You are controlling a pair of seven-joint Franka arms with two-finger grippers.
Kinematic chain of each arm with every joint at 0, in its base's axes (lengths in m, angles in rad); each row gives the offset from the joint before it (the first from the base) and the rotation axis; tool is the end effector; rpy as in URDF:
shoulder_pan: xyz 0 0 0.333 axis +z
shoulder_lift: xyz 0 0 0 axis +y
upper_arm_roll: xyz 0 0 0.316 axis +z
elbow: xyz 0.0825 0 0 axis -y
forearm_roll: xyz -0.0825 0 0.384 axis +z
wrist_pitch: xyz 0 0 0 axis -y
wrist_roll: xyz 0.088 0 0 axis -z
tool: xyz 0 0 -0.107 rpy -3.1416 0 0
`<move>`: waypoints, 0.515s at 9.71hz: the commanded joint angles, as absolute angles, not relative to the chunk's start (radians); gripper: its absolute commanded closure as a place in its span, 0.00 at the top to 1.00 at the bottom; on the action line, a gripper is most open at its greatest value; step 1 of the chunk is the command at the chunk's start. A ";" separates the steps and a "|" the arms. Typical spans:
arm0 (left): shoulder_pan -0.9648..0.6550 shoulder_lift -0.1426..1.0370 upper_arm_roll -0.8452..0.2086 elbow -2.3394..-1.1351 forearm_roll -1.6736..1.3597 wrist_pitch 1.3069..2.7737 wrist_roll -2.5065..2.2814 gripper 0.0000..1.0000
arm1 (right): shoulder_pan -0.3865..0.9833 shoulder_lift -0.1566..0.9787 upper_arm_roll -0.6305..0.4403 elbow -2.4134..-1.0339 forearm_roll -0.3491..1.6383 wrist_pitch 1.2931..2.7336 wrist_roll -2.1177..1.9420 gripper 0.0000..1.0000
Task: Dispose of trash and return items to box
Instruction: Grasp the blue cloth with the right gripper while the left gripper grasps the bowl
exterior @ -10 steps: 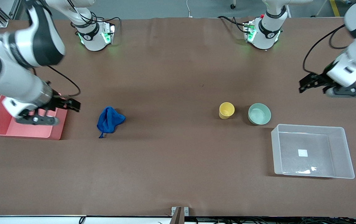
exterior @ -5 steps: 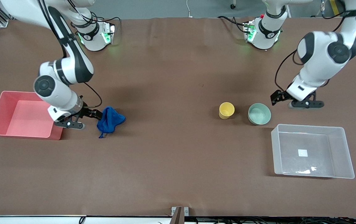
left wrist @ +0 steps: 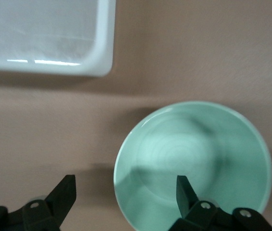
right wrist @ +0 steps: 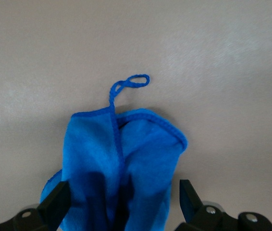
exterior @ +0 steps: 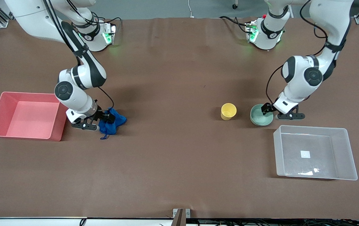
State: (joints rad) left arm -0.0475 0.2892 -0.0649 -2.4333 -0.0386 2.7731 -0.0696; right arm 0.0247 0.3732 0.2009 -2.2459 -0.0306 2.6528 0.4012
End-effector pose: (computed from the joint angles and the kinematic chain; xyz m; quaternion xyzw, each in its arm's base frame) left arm 0.4911 -0.0550 0.1930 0.9995 -0.0020 0.0238 0.0189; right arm 0.5332 0.1252 0.2057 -0.9960 0.0818 -0.0110 0.0338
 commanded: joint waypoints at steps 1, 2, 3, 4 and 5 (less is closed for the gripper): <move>-0.040 0.336 -0.071 -2.441 -0.041 2.815 -0.072 0.32 | 0.025 0.365 0.206 -2.286 -0.017 2.685 0.414 0.35; -0.038 0.336 -0.071 -2.441 -0.041 2.815 -0.071 0.17 | 0.020 0.365 0.207 -2.284 -0.017 2.669 0.422 0.03; -0.037 0.333 -0.071 -2.441 -0.040 2.815 -0.063 0.03 | 0.017 0.364 0.207 -2.273 -0.017 2.624 0.425 0.01; -0.037 0.331 -0.071 -2.441 -0.041 2.815 -0.060 0.00 | 0.015 0.353 0.209 -2.255 -0.015 2.564 0.425 0.01; -0.037 0.319 -0.071 -2.442 -0.040 2.815 -0.058 0.00 | 0.015 0.327 0.210 -2.238 -0.015 2.510 0.425 0.01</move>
State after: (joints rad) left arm -0.0456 0.3146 -0.0647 -2.4311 -0.0386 2.8021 -0.0693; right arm 0.0238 0.3710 0.2010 -2.2434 -0.0230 2.5729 0.4090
